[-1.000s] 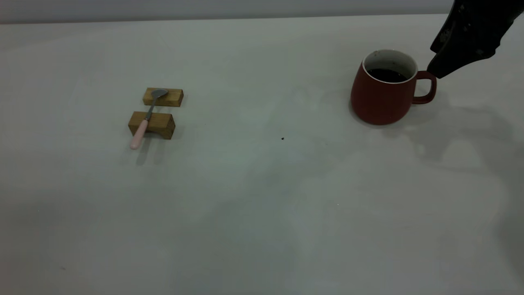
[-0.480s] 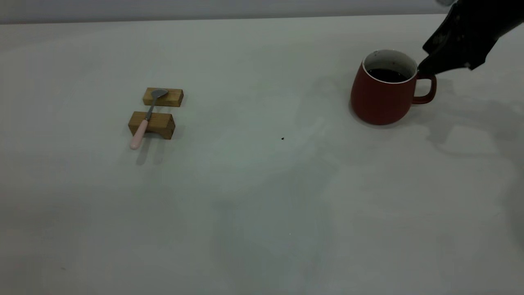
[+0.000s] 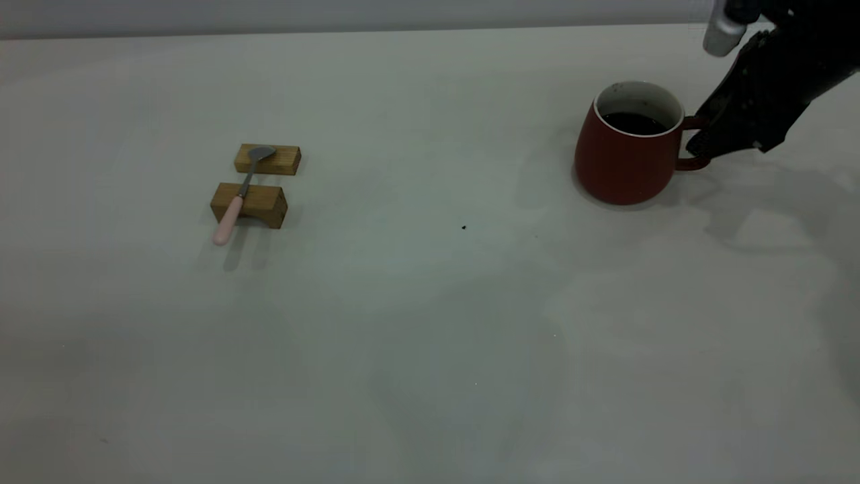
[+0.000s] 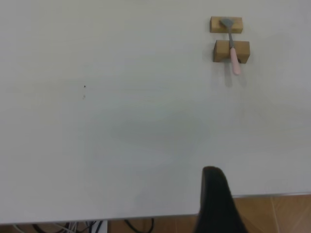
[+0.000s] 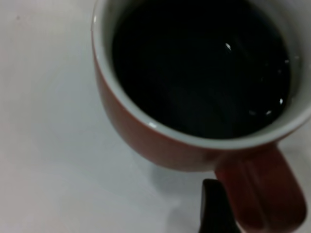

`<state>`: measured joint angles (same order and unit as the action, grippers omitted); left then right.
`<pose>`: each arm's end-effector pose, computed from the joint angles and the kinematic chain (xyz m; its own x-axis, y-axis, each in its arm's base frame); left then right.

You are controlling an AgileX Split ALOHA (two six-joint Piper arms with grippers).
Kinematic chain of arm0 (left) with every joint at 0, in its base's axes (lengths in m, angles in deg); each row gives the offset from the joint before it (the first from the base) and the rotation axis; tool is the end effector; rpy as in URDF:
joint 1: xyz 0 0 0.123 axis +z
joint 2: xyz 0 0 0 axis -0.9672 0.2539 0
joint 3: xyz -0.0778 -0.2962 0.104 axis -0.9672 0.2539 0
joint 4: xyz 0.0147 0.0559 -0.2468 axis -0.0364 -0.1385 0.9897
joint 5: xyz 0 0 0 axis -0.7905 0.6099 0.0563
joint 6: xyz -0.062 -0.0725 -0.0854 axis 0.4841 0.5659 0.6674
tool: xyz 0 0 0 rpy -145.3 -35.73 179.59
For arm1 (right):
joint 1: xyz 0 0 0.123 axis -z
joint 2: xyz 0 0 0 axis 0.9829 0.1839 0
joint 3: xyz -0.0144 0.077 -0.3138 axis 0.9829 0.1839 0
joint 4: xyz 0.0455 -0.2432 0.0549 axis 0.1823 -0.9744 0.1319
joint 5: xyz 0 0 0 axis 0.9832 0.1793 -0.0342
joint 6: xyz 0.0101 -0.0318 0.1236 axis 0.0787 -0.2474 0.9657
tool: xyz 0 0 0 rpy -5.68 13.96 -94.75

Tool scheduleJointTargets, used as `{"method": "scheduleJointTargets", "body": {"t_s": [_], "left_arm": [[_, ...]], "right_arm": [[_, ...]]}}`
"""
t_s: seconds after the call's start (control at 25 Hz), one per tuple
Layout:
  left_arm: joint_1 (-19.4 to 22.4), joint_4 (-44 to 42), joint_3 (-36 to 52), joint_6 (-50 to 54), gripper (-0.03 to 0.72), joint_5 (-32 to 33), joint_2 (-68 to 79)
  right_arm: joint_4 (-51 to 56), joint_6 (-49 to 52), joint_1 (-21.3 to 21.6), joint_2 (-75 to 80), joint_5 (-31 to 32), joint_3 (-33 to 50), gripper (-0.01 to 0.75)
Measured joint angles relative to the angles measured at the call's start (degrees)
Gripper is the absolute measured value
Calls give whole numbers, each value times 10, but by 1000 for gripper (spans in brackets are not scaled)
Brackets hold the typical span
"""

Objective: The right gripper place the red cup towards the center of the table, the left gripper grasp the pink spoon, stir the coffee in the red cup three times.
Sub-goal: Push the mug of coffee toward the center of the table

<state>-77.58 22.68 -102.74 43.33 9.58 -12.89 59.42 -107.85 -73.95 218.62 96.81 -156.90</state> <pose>-0.0149 0.0016 0.2483 -0.5201 0.0132 -0.8540 0.0295 0.9996 -0.0025 0.4635 0.0089 0.0172 -0.3054 -0.8204 -0.4833 -0.8913 0.4249 -0.1580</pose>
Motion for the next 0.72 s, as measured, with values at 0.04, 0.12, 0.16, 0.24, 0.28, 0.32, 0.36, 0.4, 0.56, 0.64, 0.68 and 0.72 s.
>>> {"method": "scheduleJointTargets", "body": {"t_s": [0.04, 0.12, 0.16, 0.24, 0.28, 0.32, 0.36, 0.4, 0.56, 0.64, 0.68, 0.72], "left_arm": [[0, 0, 0, 0, 543, 0, 0], [0, 0, 0, 0, 543, 0, 0], [0, 0, 0, 0, 543, 0, 0], [0, 0, 0, 0, 543, 0, 0], [0, 0, 0, 0, 543, 0, 0], [0, 0, 0, 0, 543, 0, 0], [0, 0, 0, 0, 543, 0, 0], [0, 0, 0, 0, 543, 0, 0], [0, 0, 0, 0, 543, 0, 0], [0, 0, 0, 0, 543, 0, 0], [0, 0, 0, 0, 543, 0, 0], [0, 0, 0, 0, 543, 0, 0]], "right_arm": [[0, 0, -2, 1, -2, 0, 496], [0, 0, -8, 2, -11, 0, 496], [0, 0, -11, 2, -16, 0, 496], [-1, 0, -16, 2, -25, -1, 496], [-1, 0, -17, 2, -28, -1, 496], [-1, 0, -21, 3, -31, -1, 496], [-1, 0, -24, 4, -33, -1, 496], [-2, 0, -27, 5, -34, -1, 496], [-2, 0, -53, 7, -36, -1, 496], [-2, 0, -67, 8, -36, -4, 496], [-2, 0, -77, 9, -36, -7, 496], [-2, 0, -85, 10, -37, -11, 496]]}}
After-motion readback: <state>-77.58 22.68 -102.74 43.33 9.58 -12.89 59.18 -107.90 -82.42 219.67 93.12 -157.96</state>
